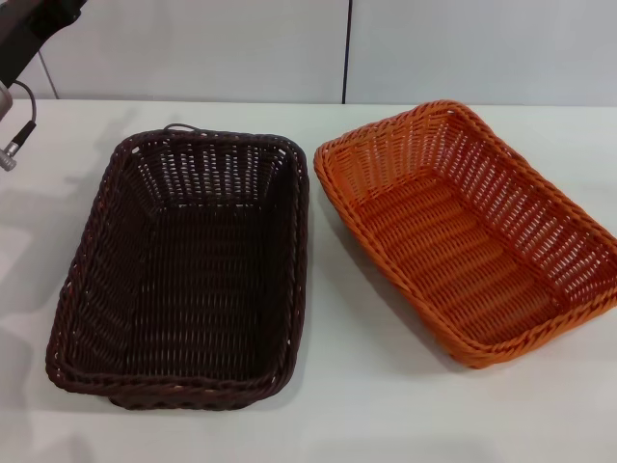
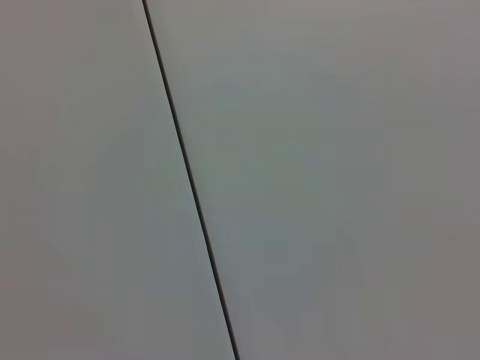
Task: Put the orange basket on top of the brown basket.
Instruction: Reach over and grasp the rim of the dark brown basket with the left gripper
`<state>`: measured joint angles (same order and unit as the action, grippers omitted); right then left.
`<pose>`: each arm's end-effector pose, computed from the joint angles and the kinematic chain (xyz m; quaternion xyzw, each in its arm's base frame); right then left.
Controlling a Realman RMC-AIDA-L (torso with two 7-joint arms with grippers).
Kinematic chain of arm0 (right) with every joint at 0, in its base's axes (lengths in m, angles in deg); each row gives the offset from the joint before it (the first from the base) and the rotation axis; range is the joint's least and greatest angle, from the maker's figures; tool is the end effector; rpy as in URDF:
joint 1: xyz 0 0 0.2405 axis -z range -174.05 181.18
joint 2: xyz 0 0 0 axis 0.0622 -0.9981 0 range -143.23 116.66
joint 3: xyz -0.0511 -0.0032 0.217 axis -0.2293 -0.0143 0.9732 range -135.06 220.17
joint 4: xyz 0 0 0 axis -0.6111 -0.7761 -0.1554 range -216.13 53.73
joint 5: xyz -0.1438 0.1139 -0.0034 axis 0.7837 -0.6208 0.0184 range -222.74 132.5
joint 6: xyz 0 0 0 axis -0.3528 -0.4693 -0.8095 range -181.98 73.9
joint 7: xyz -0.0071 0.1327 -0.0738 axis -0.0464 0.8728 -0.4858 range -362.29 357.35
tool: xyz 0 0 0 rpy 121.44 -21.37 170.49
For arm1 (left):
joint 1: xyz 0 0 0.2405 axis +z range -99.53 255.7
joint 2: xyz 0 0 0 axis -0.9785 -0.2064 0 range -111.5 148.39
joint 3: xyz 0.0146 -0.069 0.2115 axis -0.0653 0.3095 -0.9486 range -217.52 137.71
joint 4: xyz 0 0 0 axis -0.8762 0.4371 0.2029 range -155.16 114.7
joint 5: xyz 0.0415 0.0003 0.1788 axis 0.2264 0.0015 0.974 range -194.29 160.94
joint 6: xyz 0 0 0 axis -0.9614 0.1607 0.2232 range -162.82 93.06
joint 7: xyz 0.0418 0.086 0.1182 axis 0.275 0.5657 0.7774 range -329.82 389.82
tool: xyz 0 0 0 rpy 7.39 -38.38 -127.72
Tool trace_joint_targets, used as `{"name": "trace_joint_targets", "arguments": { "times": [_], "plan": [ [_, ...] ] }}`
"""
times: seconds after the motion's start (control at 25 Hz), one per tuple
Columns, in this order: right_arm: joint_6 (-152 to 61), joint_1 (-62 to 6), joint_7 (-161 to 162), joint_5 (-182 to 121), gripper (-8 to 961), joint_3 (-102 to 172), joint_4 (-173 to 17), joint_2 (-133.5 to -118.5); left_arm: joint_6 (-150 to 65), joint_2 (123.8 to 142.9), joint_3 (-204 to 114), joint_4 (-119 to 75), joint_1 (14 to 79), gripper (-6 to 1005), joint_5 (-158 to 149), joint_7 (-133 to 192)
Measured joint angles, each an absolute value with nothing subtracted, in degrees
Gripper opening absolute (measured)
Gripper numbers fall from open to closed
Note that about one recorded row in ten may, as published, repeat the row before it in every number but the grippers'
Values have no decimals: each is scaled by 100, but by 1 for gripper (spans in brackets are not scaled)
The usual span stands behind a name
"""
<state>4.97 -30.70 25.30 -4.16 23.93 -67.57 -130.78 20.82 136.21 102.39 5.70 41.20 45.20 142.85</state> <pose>0.3056 0.3669 0.1388 -0.5097 0.2910 0.3842 0.7127 -0.2205 0.4059 0.0956 -0.6791 -0.3249 -0.4591 0.4717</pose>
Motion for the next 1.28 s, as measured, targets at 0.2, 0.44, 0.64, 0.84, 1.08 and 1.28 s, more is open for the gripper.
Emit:
{"name": "trace_joint_targets", "arguments": {
  "times": [0.2,0.44,0.64,0.84,1.08,1.28],
  "plan": [
    [497,-3071,2530,-416,554,2393,-6739,-13078,2079,13621,10239,570,4118,808,4520,14285],
    [536,-3072,2530,-716,552,2530,-6767,-13117,2076,13621,10239,569,4117,804,4515,14285],
    [543,-3071,2444,-796,550,2511,-6787,-13132,2074,13613,10238,518,4117,800,4508,14280],
    [540,-3080,2400,-800,549,2504,-6827,-13140,1854,13534,9908,750,4122,797,4546,13574],
    [512,-3090,2399,-804,547,2530,-6829,-13137,1212,12867,8472,1476,4176,793,5033,11297],
    [394,-3073,2400,-804,546,2502,-6829,-13113,2109,11741,7621,2209,3846,790,7484,8169]
  ]
}}
